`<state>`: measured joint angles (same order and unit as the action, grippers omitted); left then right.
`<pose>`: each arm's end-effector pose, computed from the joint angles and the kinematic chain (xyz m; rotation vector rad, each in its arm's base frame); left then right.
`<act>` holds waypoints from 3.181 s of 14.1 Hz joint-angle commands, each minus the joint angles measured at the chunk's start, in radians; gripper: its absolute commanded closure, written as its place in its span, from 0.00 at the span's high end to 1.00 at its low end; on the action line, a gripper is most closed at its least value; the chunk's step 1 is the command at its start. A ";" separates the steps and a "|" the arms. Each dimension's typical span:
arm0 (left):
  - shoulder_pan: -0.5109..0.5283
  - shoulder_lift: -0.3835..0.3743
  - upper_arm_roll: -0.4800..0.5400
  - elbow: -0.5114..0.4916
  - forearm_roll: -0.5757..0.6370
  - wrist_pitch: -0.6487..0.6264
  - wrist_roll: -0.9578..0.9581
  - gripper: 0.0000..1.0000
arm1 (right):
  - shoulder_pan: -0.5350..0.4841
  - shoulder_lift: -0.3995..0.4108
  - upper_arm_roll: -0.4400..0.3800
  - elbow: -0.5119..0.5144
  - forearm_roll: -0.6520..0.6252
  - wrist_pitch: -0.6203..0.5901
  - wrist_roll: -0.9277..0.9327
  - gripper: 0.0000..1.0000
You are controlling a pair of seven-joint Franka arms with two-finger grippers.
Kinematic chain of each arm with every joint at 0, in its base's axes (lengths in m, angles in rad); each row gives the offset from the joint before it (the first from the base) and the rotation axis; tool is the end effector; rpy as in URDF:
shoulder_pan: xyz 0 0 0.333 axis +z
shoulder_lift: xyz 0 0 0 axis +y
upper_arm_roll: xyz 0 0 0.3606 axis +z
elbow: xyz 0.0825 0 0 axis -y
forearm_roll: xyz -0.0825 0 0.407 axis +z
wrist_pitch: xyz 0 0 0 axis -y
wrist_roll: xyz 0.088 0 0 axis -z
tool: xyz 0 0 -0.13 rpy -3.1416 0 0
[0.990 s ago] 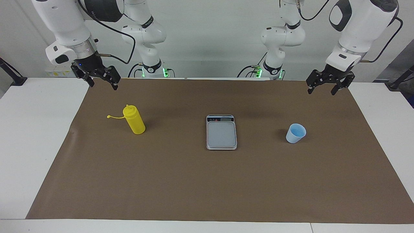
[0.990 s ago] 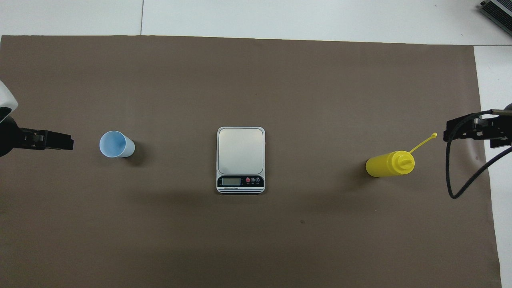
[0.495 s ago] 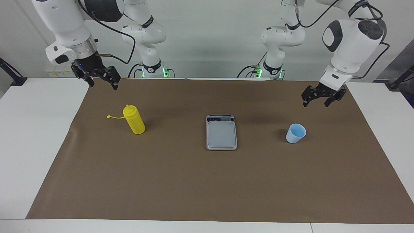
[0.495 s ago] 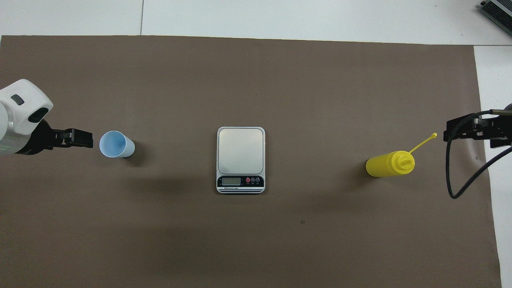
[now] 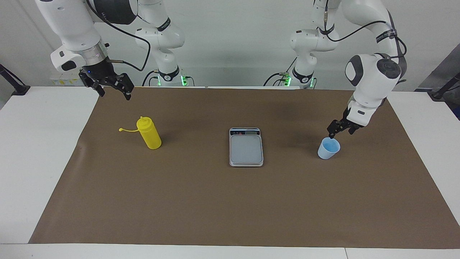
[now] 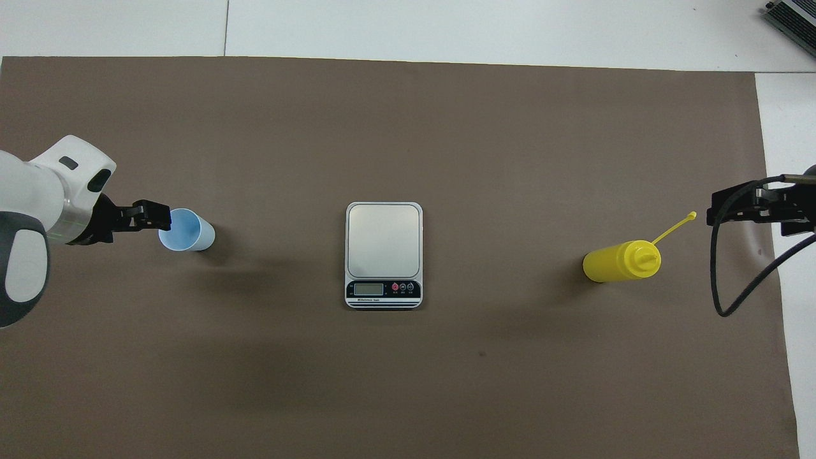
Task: Pour seasoning into cup on scale with both arms
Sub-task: 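Reach the left gripper to the light blue cup and grasp it, then lift the blue cup with the left gripper and carry it onto the scale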
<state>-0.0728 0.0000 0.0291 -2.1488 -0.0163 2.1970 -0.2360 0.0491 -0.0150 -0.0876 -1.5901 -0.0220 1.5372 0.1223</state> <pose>0.5620 -0.0255 0.4147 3.1049 0.3139 0.0716 0.5669 -0.0252 0.6423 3.1087 -0.2509 -0.0578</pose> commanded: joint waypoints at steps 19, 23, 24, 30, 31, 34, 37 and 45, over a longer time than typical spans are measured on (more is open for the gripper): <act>0.011 -0.005 -0.008 -0.171 0.022 0.215 -0.101 0.00 | -0.008 -0.010 0.005 -0.002 -0.001 -0.012 -0.021 1.00; -0.001 0.012 -0.011 -0.065 0.016 0.082 -0.114 0.00 | -0.008 -0.010 0.005 -0.002 -0.001 -0.012 -0.021 1.00; -0.001 0.029 -0.009 -0.012 0.016 0.020 -0.112 0.00 | -0.008 -0.010 0.003 -0.002 -0.001 -0.012 -0.021 1.00; -0.004 0.041 -0.012 0.181 -0.031 -0.200 -0.111 0.00 | -0.008 -0.010 0.005 -0.002 -0.001 -0.012 -0.021 1.00; -0.018 0.040 -0.012 0.202 -0.059 -0.227 -0.115 0.00 | -0.008 -0.010 0.005 -0.002 -0.001 -0.012 -0.021 1.00; -0.079 0.049 -0.014 0.282 -0.128 -0.286 -0.196 0.00 | -0.008 -0.010 0.005 -0.002 -0.001 -0.012 -0.021 1.00; -0.192 0.051 -0.018 0.282 -0.129 -0.232 -0.327 0.00 | -0.008 -0.010 0.005 -0.002 -0.001 -0.012 -0.021 1.00; -0.398 0.094 -0.020 0.283 -0.165 -0.115 -0.473 0.00 | -0.003 -0.010 0.002 -0.002 -0.001 -0.028 -0.021 1.00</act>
<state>-0.4290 0.0677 -0.0076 -1.8878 -0.1594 2.0624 -0.6926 0.0485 -0.0151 -0.0880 -1.5901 -0.0220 1.5344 0.1224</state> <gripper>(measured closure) 0.960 0.000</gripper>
